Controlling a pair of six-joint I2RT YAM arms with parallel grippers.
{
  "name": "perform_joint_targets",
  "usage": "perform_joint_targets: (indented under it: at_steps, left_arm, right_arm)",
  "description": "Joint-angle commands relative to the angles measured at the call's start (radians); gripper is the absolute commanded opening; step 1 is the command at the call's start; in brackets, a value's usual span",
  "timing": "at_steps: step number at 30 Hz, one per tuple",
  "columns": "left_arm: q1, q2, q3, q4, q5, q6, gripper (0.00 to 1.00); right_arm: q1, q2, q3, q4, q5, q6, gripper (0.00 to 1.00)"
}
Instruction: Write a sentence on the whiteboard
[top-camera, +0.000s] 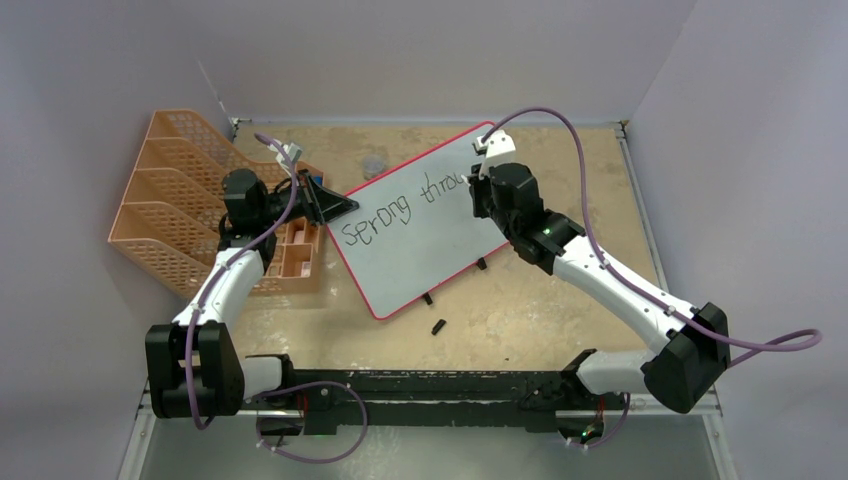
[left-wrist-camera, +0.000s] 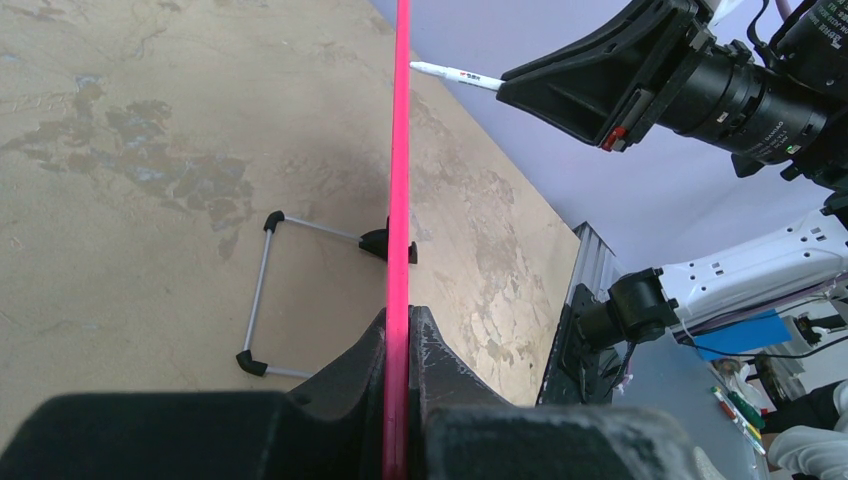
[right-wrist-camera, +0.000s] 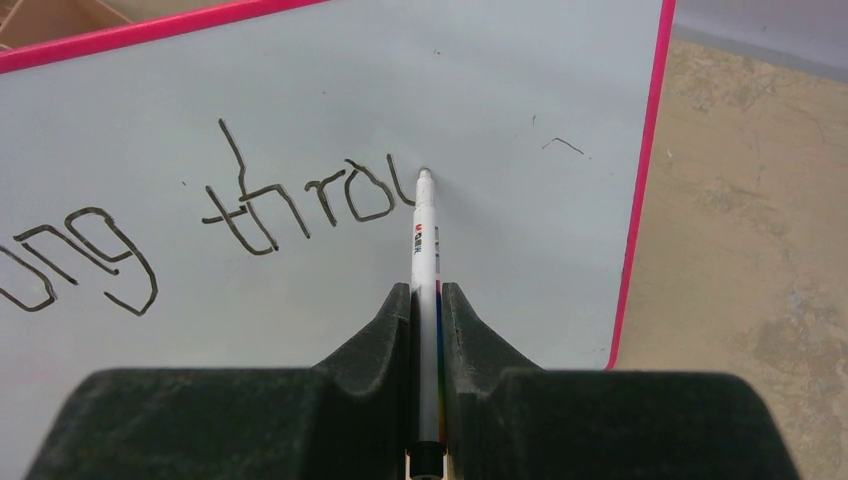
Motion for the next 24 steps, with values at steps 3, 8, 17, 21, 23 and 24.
perform_joint_targets:
  at_steps: [3, 8, 17, 21, 23, 24]
  left_arm:
    - [-0.025, 0.007, 0.016, -0.018, 0.053, 0.039, 0.0]
    - [-0.025, 0.008, 0.015, -0.018, 0.053, 0.039, 0.0]
    - [-0.025, 0.008, 0.016, -0.018, 0.053, 0.039, 0.0]
    - [-0.025, 0.008, 0.016, -0.018, 0.054, 0.039, 0.0]
    - [-0.025, 0.008, 0.016, -0.018, 0.053, 0.039, 0.0]
    - [-0.025, 0.008, 0.016, -0.018, 0.054, 0.04, 0.0]
  right_arm:
    - [-0.004, -0.038, 0.032, 0.065, 0.031, -0.009, 0.0]
    - [-0.005, -0.032, 0.034, 0.066, 0.038, -0.011, 0.0]
    - [-0.005, -0.027, 0.042, 0.091, 0.014, -0.015, 0.0]
    - [-0.004, -0.019, 0.046, 0.08, 0.001, -0.016, 0.0]
    - [-0.004, -0.019, 0.045, 0.076, -0.001, -0.016, 0.0]
    - [-0.005, -0.016, 0.045, 0.073, -0.002, -0.016, 0.0]
